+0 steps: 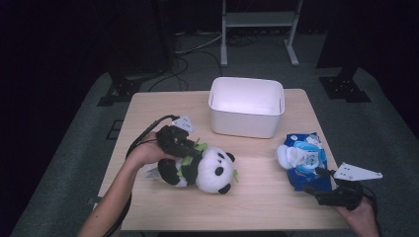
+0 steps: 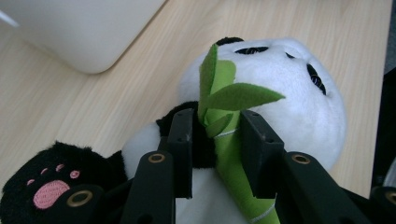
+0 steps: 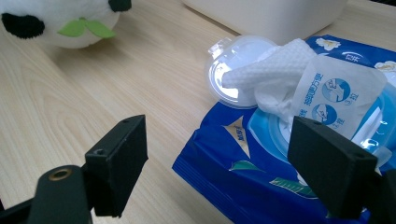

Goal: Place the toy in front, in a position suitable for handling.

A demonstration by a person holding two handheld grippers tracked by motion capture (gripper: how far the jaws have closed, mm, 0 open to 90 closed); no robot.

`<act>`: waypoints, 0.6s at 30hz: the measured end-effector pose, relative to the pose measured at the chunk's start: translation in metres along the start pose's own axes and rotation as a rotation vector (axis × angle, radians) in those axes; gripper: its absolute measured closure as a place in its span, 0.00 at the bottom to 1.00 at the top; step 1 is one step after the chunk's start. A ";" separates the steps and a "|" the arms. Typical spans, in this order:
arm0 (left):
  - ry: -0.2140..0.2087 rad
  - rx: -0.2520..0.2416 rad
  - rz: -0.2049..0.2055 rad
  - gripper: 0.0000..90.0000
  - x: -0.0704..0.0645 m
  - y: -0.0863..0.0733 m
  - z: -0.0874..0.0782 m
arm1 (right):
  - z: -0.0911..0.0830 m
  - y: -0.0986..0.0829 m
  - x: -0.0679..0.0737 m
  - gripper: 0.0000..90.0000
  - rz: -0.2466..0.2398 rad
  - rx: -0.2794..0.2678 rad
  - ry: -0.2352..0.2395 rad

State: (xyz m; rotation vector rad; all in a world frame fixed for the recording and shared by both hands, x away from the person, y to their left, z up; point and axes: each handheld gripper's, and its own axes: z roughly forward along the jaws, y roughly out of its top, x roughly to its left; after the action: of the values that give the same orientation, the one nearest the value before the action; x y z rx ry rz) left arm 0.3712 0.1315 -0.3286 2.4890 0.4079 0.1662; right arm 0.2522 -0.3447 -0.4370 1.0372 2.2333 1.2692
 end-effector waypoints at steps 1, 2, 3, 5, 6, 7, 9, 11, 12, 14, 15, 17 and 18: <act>0.000 0.000 0.000 0.74 0.000 0.000 0.000 | 0.000 0.000 0.000 0.21 0.000 0.000 0.001; -0.007 0.002 0.014 0.74 -0.004 0.005 0.004 | 0.000 0.000 0.000 0.21 -0.003 0.001 0.000; -0.007 0.002 0.014 0.74 -0.004 0.005 0.004 | 0.000 0.000 0.000 0.21 -0.003 0.001 0.000; -0.009 -0.001 0.018 0.74 -0.009 0.012 0.010 | 0.001 0.000 0.000 0.21 -0.008 0.004 0.001; -0.009 -0.001 0.018 0.74 -0.009 0.012 0.010 | 0.001 0.000 0.000 0.21 -0.008 0.004 0.001; -0.011 -0.002 0.023 0.74 -0.010 0.015 0.012 | 0.001 0.000 0.000 0.21 -0.008 0.004 0.001; -0.024 -0.002 0.025 0.74 -0.013 0.021 0.017 | 0.001 0.000 0.000 0.21 -0.005 0.002 0.005; -0.026 0.002 0.030 0.74 -0.014 0.023 0.020 | 0.001 0.000 0.000 0.21 -0.005 0.002 0.006; -0.031 0.003 0.035 0.74 -0.016 0.025 0.024 | 0.001 0.000 0.000 0.21 -0.006 0.003 0.006; -0.039 0.004 0.037 0.74 -0.018 0.029 0.030 | 0.002 0.000 0.001 0.21 -0.007 0.003 0.007; -0.038 0.006 0.041 0.74 -0.019 0.031 0.032 | 0.001 0.000 0.000 0.21 -0.007 0.001 0.007; -0.045 0.004 0.044 0.74 -0.021 0.035 0.037 | 0.001 -0.001 0.000 0.21 -0.006 0.001 0.007; -0.048 0.006 0.043 0.74 -0.022 0.038 0.041 | 0.001 -0.001 0.000 0.21 -0.008 0.002 0.006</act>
State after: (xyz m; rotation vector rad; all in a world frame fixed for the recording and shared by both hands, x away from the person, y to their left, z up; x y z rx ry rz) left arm 0.3690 0.0726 -0.3394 2.5035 0.3357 0.1220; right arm 0.2528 -0.3446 -0.4383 1.0260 2.2419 1.2687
